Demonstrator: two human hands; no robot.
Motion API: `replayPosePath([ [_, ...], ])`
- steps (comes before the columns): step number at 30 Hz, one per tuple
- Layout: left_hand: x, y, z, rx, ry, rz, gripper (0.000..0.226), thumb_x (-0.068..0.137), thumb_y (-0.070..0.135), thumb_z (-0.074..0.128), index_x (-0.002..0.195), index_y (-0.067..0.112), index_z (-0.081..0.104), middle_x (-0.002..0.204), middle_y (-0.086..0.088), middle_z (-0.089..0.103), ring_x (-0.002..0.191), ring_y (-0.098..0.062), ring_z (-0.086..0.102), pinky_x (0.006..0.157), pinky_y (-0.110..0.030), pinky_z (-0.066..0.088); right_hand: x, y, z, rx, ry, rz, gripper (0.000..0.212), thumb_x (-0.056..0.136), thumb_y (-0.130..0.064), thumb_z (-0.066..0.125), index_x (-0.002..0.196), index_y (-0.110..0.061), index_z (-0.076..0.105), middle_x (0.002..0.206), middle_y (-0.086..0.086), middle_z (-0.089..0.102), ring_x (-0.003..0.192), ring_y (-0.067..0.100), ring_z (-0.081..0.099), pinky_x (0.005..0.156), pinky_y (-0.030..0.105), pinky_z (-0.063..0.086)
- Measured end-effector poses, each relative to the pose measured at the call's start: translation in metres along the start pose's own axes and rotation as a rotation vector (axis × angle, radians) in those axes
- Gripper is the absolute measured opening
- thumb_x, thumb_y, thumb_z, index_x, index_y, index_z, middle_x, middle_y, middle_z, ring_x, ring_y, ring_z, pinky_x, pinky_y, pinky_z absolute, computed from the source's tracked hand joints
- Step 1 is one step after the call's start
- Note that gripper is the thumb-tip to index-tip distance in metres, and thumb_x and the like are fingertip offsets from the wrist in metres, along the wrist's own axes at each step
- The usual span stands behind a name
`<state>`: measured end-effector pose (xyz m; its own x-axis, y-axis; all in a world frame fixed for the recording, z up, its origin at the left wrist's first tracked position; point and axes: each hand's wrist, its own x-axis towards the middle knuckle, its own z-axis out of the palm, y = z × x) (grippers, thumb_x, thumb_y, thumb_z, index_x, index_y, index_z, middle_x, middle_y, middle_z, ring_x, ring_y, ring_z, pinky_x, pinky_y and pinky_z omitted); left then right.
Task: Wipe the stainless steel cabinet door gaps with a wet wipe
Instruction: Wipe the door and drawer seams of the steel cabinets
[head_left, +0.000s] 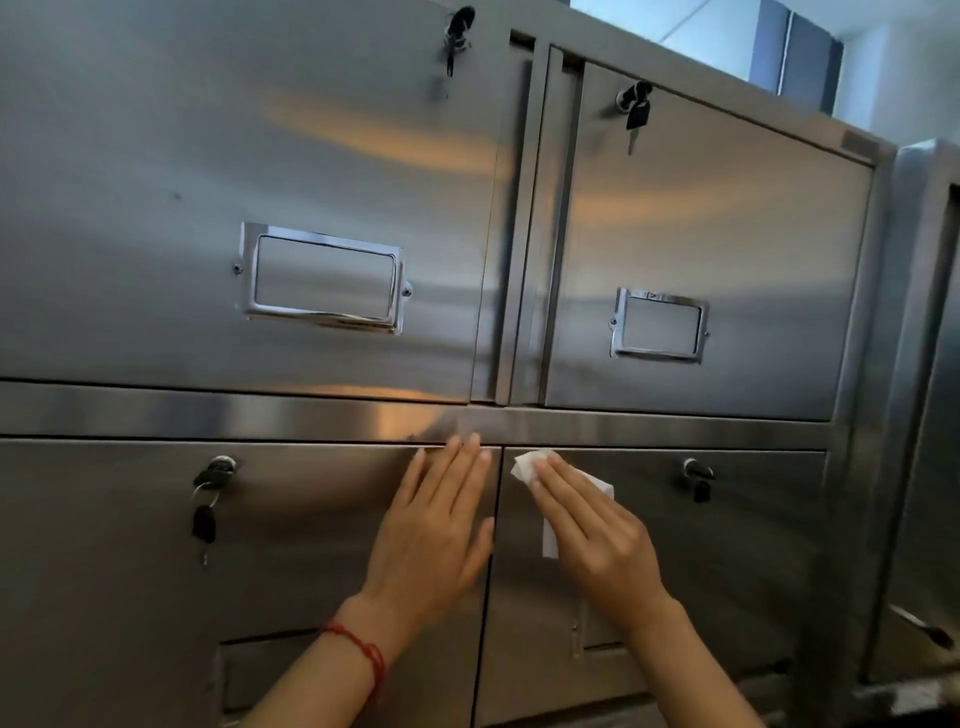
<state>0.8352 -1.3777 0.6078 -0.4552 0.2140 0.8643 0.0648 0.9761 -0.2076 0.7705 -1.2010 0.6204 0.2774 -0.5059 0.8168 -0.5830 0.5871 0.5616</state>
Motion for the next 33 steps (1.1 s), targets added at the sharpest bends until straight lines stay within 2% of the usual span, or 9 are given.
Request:
replayPosePath([
  [5, -0.01, 0.025, 0.001, 0.016, -0.081, -0.033, 0.055, 0.09, 0.035, 0.034, 0.131, 0.003, 0.052, 0.138, -0.015, 0.048, 0.129, -0.027, 0.044, 0.1, -0.055, 0.04, -0.02, 0.001, -0.013, 0.054, -0.031, 0.059, 0.038, 0.065, 0.0, 0.077, 0.102, 0.004, 0.07, 0.111, 0.021, 0.066, 0.105, 0.029, 0.064, 0.086, 0.039, 0.054],
  [11, -0.012, 0.064, 0.005, 0.041, -0.127, -0.102, 0.055, 0.089, 0.036, 0.033, 0.129, 0.003, 0.052, 0.135, -0.015, 0.051, 0.127, -0.027, 0.047, 0.1, -0.056, 0.037, -0.05, 0.014, -0.032, 0.168, -0.084, 0.101, 0.052, 0.056, 0.0, 0.089, 0.104, 0.004, 0.069, 0.112, 0.021, 0.066, 0.106, 0.029, 0.063, 0.085, 0.039, 0.055],
  [21, -0.028, 0.144, 0.013, 0.088, -0.222, -0.2, 0.056, 0.089, 0.037, 0.034, 0.13, 0.004, 0.052, 0.136, -0.014, 0.051, 0.126, -0.026, 0.048, 0.099, -0.056, 0.038, -0.117, 0.045, -0.061, 0.292, -0.113, 0.107, 0.056, 0.053, -0.004, 0.09, 0.104, 0.003, 0.069, 0.111, 0.02, 0.066, 0.104, 0.029, 0.064, 0.078, 0.041, 0.058],
  [27, -0.051, 0.167, 0.024, 0.134, -0.297, -0.242, 0.056, 0.088, 0.038, 0.035, 0.129, 0.006, 0.054, 0.135, -0.012, 0.052, 0.125, -0.024, 0.048, 0.098, -0.056, 0.038, -0.146, 0.037, -0.056, 0.377, -0.053, 0.146, 0.042, 0.065, -0.004, 0.078, 0.105, 0.004, 0.068, 0.113, 0.02, 0.065, 0.107, 0.029, 0.063, 0.084, 0.04, 0.056],
  [33, -0.075, 0.176, 0.032, 0.15, -0.356, -0.267, 0.055, 0.087, 0.039, 0.034, 0.127, 0.006, 0.056, 0.133, -0.013, 0.053, 0.123, -0.026, 0.051, 0.097, -0.056, 0.038, -0.168, 0.015, -0.054, 0.434, -0.123, 0.142, 0.054, 0.056, -0.001, 0.088, 0.106, 0.003, 0.068, 0.113, 0.02, 0.066, 0.107, 0.028, 0.063, 0.083, 0.04, 0.056],
])
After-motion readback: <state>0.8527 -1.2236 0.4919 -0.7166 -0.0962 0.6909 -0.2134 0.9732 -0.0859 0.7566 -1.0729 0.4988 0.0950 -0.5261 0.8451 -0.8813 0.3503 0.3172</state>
